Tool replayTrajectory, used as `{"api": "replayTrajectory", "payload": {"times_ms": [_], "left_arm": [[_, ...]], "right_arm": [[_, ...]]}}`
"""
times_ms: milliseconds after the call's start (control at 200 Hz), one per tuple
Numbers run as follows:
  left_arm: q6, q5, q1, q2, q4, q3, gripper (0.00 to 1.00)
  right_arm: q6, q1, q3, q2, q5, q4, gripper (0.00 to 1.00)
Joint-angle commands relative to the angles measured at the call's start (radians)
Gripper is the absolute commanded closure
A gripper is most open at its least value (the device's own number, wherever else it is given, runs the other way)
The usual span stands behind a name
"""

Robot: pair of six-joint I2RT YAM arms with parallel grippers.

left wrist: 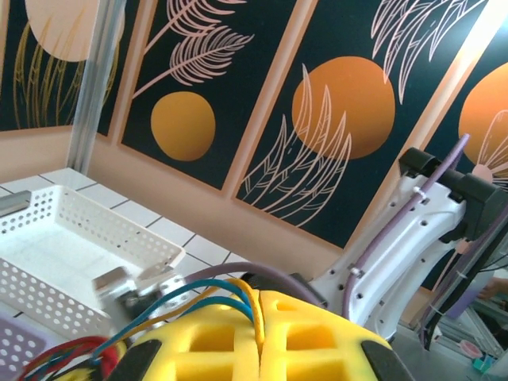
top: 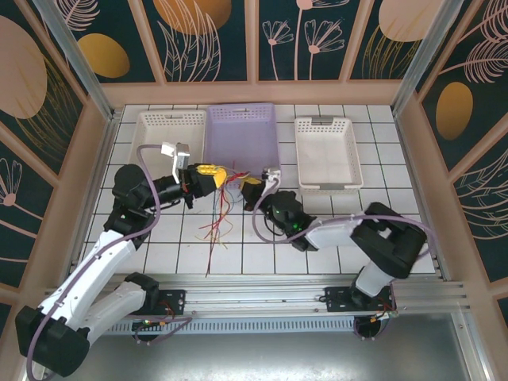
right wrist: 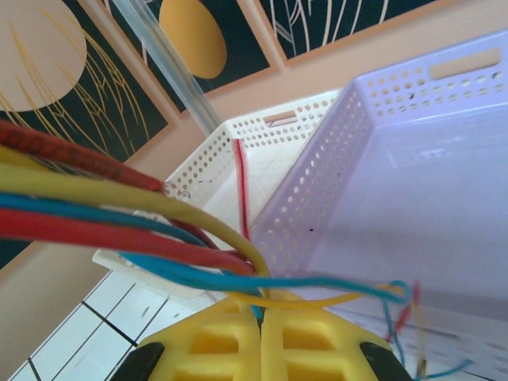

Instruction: Untangle the cables

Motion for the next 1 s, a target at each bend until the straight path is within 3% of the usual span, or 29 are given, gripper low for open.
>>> {"api": "replayTrajectory", "payload": {"times_ms": [0, 140, 345, 591, 816, 996], "left_arm": [[0.068, -0.085, -0.004, -0.028, -0.05, 0.035, 1.0], [0.076, -0.204, -0.001, -0.039, -0.083, 0.06, 1.0], [0.077, -0.359, -0.002, -0.07, -0.15, 0.134, 1.0], [0.067, -0.442, -0.003, -0.077, -0.215, 0.213, 1.0], [-0.057, -0.336, -0.004, -0.023, -0.101, 0.185, 1.0], [-0.163, -0.239, -0.005, 0.035, 0.027, 0.159, 1.0]], "right_arm": [[-0.026, 0.003, -0.082, -0.134, 0.072, -0.081, 1.0], [-0.027, -0.019, -0.145, -0.295, 0.111, -0.252, 1.0], [0.033, -0.121, -0.214, -0.525, 0.048, -0.483, 1.0], [0.037, -0.225, -0.248, -0.691, -0.016, -0.651, 1.0], [0.008, -0.247, -0.254, -0.762, -0.204, -0.647, 1.0], [-0.007, -0.245, -0.239, -0.765, -0.372, -0.62, 0.73]]}}
